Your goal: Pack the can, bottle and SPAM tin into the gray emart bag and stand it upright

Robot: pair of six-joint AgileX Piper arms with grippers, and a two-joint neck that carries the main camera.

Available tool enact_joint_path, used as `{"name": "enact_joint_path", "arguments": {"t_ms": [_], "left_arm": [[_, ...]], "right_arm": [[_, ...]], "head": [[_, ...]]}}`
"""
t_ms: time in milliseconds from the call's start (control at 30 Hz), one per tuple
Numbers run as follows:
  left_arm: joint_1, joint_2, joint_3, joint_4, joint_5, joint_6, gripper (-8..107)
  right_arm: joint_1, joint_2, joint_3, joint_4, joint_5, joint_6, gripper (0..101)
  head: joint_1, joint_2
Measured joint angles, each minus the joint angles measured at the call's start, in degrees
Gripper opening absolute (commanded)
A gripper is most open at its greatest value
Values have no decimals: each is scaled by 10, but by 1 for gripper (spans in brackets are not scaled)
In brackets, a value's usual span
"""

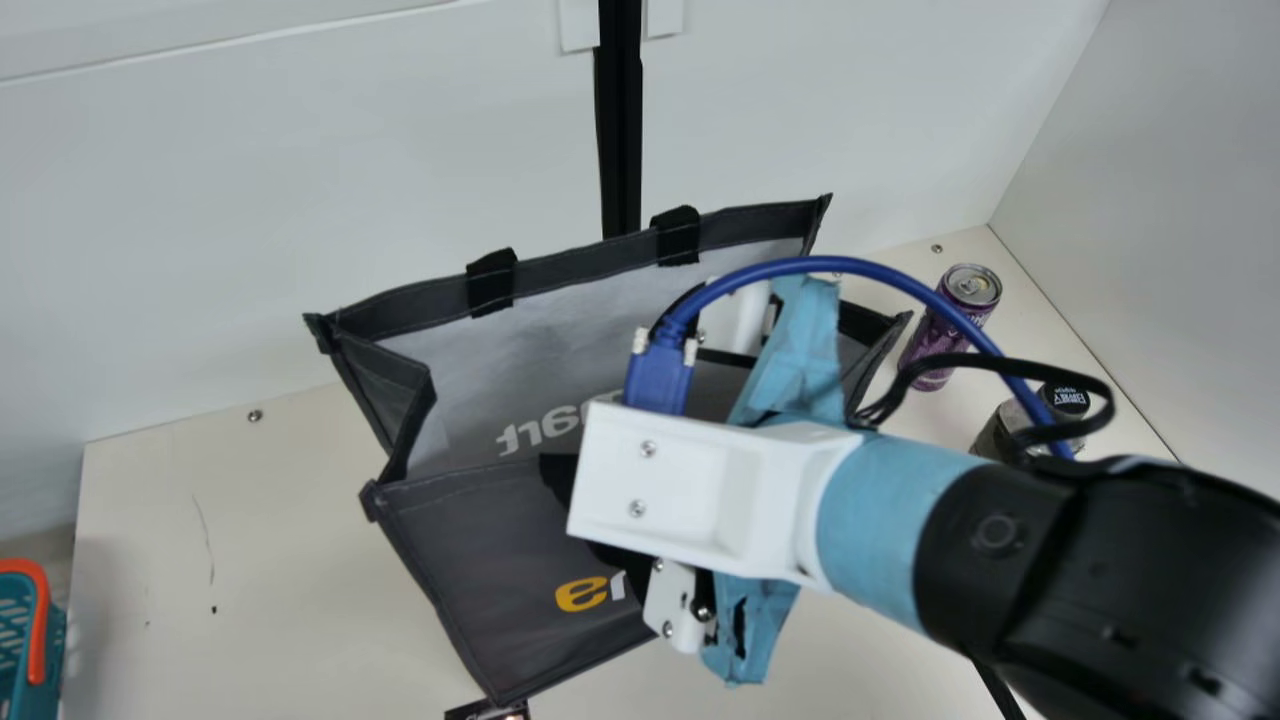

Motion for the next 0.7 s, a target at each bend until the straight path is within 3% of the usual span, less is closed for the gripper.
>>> {"name": "enact_joint_path", "arguments": {"t_ms": [433,700], "left_arm": [[0,0,0,0,0,0,90],[0,0,0,0,0,0,90]], "right_arm": [[-25,-47,-15,39,0,-3,95],[-77,-81,-25,76,0,-18,95]], "head": [[0,0],[-1,0]]}}
